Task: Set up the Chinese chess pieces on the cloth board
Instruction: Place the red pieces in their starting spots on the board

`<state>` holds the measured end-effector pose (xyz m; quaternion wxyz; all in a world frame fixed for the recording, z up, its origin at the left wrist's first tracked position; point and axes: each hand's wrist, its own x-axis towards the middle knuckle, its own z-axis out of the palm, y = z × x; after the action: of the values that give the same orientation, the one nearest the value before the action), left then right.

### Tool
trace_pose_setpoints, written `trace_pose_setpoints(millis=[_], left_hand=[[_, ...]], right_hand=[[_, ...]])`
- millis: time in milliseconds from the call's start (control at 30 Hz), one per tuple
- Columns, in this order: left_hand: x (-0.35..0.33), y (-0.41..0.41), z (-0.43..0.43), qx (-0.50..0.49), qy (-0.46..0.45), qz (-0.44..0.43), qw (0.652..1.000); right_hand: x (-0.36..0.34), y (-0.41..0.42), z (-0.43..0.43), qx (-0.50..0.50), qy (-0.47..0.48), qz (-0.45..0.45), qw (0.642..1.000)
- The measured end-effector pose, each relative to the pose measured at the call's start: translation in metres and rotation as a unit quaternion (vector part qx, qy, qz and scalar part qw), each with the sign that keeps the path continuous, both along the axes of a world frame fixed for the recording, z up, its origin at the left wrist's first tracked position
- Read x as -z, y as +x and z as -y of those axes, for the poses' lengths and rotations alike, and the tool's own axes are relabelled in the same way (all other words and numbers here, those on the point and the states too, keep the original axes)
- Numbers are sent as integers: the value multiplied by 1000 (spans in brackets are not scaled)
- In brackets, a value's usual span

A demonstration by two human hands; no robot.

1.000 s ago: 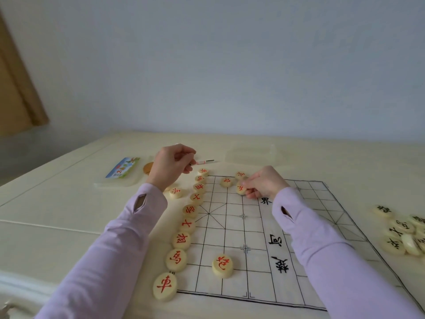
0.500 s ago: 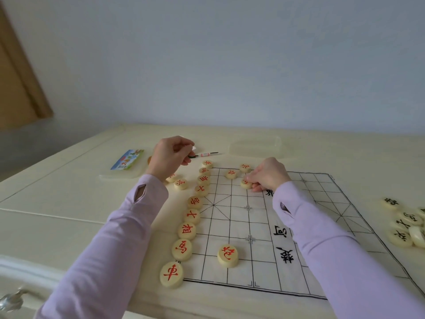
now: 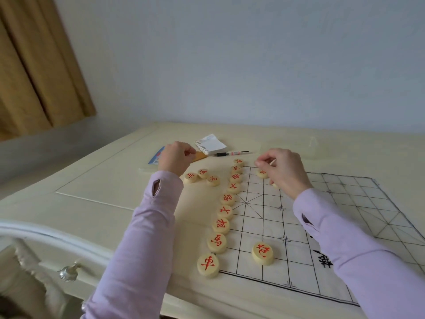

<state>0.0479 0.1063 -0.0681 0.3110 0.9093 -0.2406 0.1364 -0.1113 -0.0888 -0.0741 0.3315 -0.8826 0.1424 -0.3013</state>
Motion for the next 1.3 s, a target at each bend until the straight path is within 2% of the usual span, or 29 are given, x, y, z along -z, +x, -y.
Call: trace_pose_setpoints(millis=[200, 333, 467, 933, 1000, 1067, 1133, 1200, 1300], left_hand=[[2, -4, -2, 19, 117, -63, 991], [2, -6, 0, 87, 102, -82, 988], [3, -10, 2, 139, 163, -84, 973], [4, -12, 9, 88, 233, -75, 966], [3, -12, 12, 81, 190, -53, 977], [1, -13, 14, 76, 90, -32, 993], [-1, -20, 17, 96, -7, -1, 995], [-4, -31, 25, 153, -80, 3, 985], [-4, -40, 38, 277, -123, -70, 950]], right_hand=[[5, 4, -10, -45, -32, -33, 998], [8, 6, -8, -40, -31, -32, 998], [9, 8, -8, -37, -30, -31, 998], [10, 7, -10, -40, -28, -37, 998], [10, 7, -10, -38, -21, -34, 998], [9, 6, -11, -39, -1, -27, 999], [7, 7, -14, -55, 60, -14, 997], [5, 6, -14, -75, 135, 1, 988], [2, 4, -13, -109, 232, 17, 966]])
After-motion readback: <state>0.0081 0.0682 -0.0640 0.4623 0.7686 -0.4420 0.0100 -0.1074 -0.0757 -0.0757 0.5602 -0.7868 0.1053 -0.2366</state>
